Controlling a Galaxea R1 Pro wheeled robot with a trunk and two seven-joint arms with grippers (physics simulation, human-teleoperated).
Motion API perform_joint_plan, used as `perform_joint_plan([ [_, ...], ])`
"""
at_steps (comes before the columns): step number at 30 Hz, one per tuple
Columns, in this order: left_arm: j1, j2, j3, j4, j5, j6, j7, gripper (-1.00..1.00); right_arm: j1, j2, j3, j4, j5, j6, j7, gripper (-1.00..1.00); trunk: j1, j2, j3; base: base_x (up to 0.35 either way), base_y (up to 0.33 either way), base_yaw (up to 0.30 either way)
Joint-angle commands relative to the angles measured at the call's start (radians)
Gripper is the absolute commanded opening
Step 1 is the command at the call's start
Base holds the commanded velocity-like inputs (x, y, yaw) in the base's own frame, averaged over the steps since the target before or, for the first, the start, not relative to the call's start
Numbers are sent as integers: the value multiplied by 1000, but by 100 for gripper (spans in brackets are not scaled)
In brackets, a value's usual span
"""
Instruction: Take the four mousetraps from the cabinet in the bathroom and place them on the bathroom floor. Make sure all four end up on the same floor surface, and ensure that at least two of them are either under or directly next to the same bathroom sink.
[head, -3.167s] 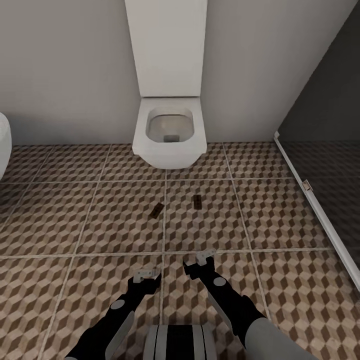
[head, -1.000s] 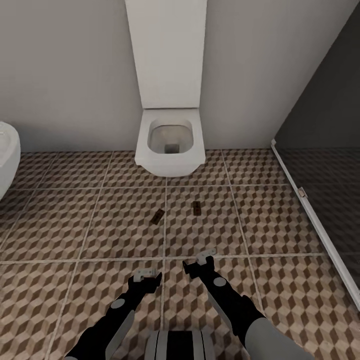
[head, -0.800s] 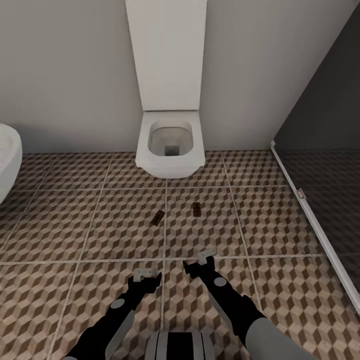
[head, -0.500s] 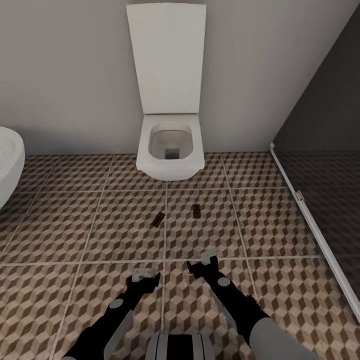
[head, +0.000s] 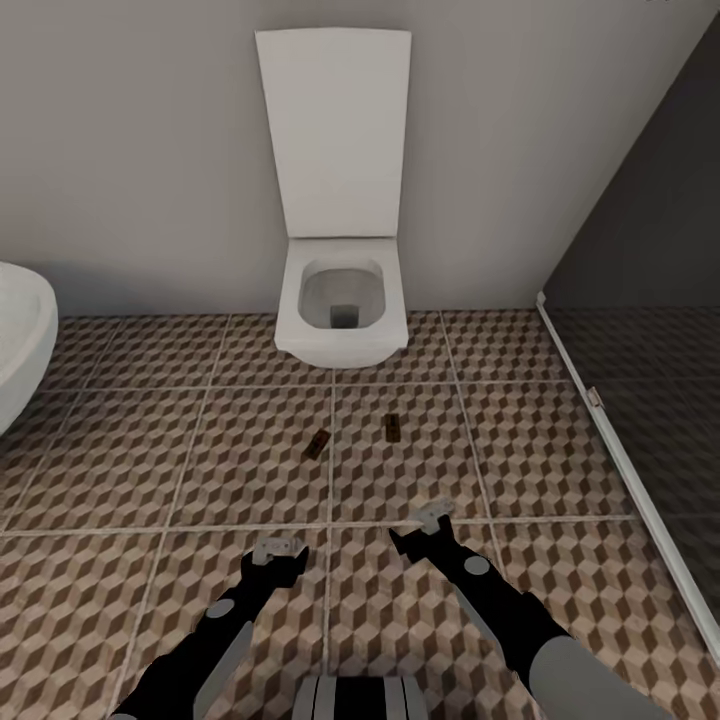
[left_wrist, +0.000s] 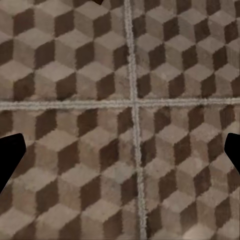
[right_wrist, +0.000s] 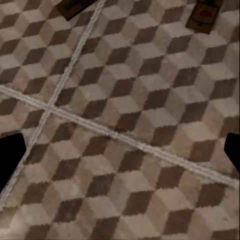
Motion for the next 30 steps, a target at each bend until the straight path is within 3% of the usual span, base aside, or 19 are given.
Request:
perform_joint_plan([
  [1, 0, 5, -6, -1, 9, 3, 7, 100, 0, -6, 5, 1, -11, -6, 2, 100, -4, 7, 3, 0, 0, 0],
  [5, 2, 20, -6, 2, 9, -8, 7, 100, 4, -27, 5, 1, -11, -16, 6, 100, -19, 35, 15, 0, 0, 0],
  [12, 9, 73, -7, 12, 11, -50, 7, 100, 12, -67, 4, 8, -12, -64, 5, 100, -46, 84, 37, 0, 0, 0],
  [20, 28, 115, -7, 19, 11, -59, 9, 100, 15, -77, 0, 155, -15, -207, 1, 100, -77, 140, 62, 0, 0, 0],
  [27, 48, 128, -7, 68, 11, -68, 9, 100, 15, -78, -1, 257, -17, -299, -7, 100, -104, 189, 84, 0, 0, 0],
  [30, 53, 129, -7, 114, 11, -103, 9, 100, 15, -78, -1, 298, -22, -323, -18, 100, -115, 210, 94, 0, 0, 0],
])
